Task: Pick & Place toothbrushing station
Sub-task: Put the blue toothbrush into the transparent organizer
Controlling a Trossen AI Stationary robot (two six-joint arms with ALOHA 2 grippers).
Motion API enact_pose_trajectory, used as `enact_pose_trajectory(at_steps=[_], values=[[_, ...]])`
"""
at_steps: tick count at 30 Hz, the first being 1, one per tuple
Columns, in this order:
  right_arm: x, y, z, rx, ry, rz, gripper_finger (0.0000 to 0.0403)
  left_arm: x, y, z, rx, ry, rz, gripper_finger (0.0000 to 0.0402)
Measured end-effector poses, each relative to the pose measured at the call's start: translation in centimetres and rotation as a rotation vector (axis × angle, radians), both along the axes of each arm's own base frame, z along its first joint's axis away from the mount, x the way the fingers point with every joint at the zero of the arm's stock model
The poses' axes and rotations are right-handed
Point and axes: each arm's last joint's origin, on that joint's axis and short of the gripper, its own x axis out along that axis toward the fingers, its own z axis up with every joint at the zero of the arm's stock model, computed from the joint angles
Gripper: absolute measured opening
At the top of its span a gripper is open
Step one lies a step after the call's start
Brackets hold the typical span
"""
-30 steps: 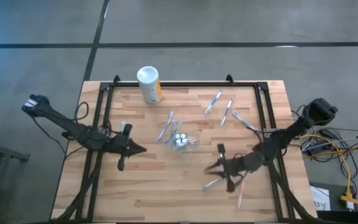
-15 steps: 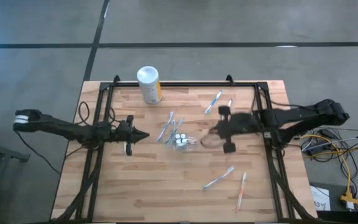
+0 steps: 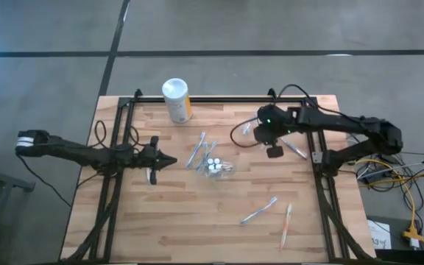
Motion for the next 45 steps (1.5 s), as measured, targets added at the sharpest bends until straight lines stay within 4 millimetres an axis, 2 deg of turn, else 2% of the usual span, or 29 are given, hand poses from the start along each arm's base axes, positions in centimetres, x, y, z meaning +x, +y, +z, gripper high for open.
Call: enact_pose_trajectory(at_steps=[6,11,15,21,27,32,37,45], values=[[1.2,-3.5,-2.5,-0.103,0.093,0.016,0.0165,0.0,0.0,0.0,0.0,-0.004,0.001,0.0025],[2.2,-5.4,-4.8,-0.147,0.155,0.076,0.0196,0.0,0.0,0.0,-0.002,-0.002,0.001,0.0023],[2.9,-6.6,-6.6,-0.128,0.227,0.112,0.0197,0.0,0.0,0.0,-0.004,-0.001,0.002,0.0025],[3.6,-8.6,-8.0,-0.026,0.263,0.075,0.0188,0.0,0.0,-0.1,-0.009,0.005,0.004,0.0023],[3.9,-10.0,-7.7,-0.01,0.254,0.052,0.0182,0.0,0.0,-0.1,-0.013,0.007,0.004,0.0025],[3.8,-10.1,-7.4,-0.023,0.256,0.084,0.0185,0.0,0.0,-0.1,-0.019,0.008,0.005,0.0025],[3.2,-10.5,-8.0,-0.011,0.271,0.123,0.018,0.0,0.0,-0.2,-0.04,0.01,0.006,0.0024],[3.6,-11.7,-8.6,-0.131,0.225,0.12,0.0176,0.0,0.0,-0.2,-0.063,0.008,0.003,0.0024]])
